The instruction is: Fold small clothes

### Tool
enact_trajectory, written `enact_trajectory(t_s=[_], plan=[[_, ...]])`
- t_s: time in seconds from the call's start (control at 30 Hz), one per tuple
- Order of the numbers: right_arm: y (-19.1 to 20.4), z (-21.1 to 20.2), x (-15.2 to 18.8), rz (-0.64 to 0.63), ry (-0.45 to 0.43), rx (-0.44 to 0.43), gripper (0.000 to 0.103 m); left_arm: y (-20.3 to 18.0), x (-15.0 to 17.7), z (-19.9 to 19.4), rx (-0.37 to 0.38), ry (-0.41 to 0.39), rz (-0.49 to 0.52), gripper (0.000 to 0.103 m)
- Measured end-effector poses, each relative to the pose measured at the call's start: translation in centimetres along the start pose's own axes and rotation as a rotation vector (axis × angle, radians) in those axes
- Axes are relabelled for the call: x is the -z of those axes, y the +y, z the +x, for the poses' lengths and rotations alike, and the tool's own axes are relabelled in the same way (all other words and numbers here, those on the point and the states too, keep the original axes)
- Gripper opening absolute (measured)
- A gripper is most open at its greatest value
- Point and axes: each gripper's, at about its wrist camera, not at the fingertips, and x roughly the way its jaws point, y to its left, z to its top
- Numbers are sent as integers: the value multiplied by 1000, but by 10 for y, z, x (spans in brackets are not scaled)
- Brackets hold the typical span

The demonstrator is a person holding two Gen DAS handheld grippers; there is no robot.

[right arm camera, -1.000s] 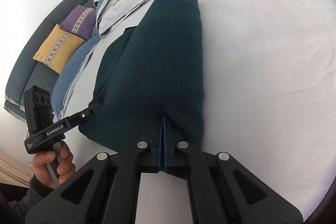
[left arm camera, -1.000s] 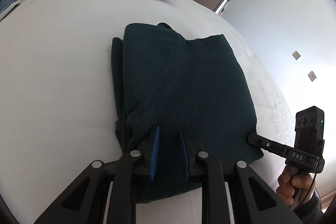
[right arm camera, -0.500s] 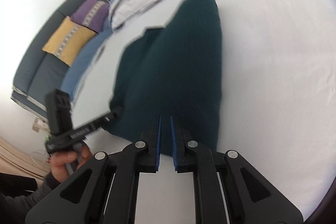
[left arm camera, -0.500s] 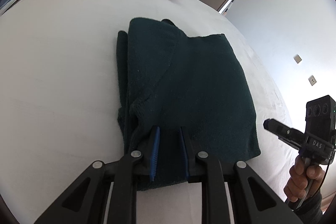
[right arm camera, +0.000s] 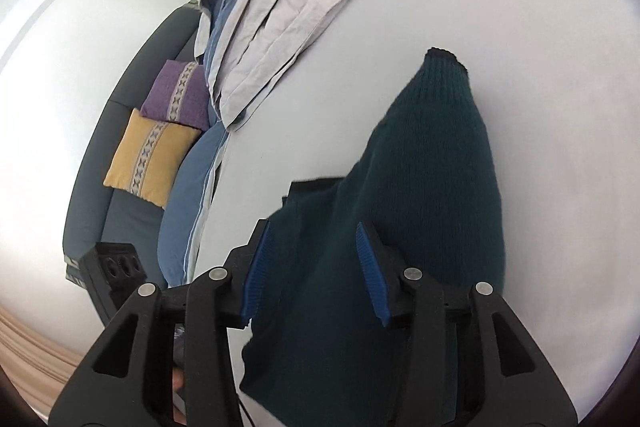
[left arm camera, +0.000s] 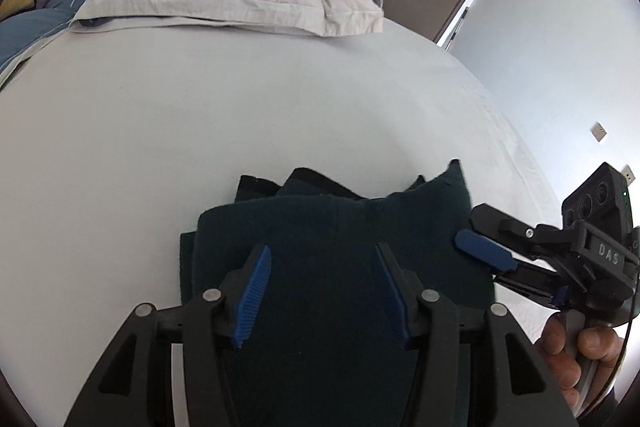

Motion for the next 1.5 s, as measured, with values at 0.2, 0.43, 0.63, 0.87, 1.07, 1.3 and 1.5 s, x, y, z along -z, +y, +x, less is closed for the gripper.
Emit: enact_trajectory(t_s=[0.2,0.43,0.63,0.87,1.07,1.3,1.5], plan=[[-35,41,-35,114,29,53,40,17,22,19,10,-32,11,52],[-55,72,-60,92,22,122,21,26,32,16,30,-72,-26,52],[-44,63,-63,24,-14,211,16,34,34,16,79,-67,-59,52],[10,16,7,-152,77,22,27,35,36,15,88,-64,-54,52],[2,20,58,-218,159,-26,27,32,37,14,71,-63,-31,52],[14,-1,85,-194,206,-136,32,31,37,15,63,-68,-22,52],[-11,12,118,-182,250,-89,31,28,39,15,51,-71,-7,52]])
